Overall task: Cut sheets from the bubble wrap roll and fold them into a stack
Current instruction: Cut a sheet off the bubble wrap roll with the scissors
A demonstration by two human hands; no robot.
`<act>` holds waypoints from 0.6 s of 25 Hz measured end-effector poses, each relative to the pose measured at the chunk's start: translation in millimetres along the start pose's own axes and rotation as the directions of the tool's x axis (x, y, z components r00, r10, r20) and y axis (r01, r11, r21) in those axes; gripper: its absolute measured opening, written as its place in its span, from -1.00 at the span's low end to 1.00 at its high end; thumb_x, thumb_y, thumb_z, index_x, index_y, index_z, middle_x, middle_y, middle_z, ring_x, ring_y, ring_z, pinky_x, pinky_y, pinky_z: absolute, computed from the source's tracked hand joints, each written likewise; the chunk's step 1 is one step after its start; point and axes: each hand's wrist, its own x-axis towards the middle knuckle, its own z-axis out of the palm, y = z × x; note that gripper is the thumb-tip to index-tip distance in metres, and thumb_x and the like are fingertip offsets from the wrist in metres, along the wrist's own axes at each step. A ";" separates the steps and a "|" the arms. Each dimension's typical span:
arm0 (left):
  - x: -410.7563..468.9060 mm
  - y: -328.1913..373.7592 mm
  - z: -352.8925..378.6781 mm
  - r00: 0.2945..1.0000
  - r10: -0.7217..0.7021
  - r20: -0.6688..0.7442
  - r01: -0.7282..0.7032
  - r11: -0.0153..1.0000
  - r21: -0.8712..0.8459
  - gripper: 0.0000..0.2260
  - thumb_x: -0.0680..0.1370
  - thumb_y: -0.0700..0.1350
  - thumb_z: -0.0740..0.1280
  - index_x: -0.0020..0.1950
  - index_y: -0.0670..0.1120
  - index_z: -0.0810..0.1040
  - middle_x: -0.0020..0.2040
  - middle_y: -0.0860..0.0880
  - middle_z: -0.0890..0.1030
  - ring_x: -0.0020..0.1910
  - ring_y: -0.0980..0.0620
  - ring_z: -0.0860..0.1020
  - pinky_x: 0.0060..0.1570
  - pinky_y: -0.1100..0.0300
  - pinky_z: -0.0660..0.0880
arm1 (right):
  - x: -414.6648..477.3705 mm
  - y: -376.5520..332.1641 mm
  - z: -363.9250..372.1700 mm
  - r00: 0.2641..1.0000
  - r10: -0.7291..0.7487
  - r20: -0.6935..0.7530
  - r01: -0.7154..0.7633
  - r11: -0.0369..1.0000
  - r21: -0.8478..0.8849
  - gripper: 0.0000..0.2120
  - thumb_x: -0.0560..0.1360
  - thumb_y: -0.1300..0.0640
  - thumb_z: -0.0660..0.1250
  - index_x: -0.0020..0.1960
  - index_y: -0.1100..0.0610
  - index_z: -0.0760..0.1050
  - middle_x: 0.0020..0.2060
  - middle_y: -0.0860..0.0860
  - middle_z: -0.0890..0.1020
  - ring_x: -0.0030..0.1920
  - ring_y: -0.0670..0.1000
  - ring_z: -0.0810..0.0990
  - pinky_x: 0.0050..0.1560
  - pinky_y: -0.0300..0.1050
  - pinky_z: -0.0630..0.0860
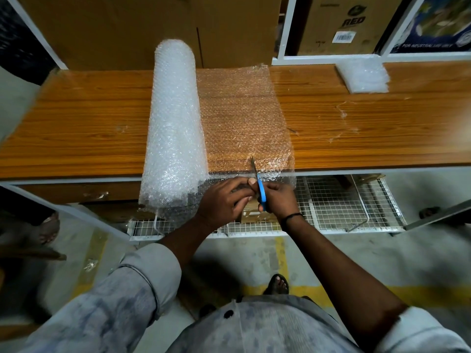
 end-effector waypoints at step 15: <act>7.4 -4.2 -5.6 0.998 0.058 -0.021 -0.060 0.994 -0.086 -0.90 0.56 -0.16 0.45 0.05 -0.05 0.73 0.12 -0.04 0.65 -0.02 -0.05 0.63 -0.09 0.11 0.54 | 47.7 -11.0 7.0 0.993 0.001 -0.114 -0.019 0.988 -0.153 -0.71 0.53 0.11 0.41 -0.35 0.13 0.67 -0.52 0.02 0.56 -0.48 0.01 0.45 -0.41 -0.21 0.36</act>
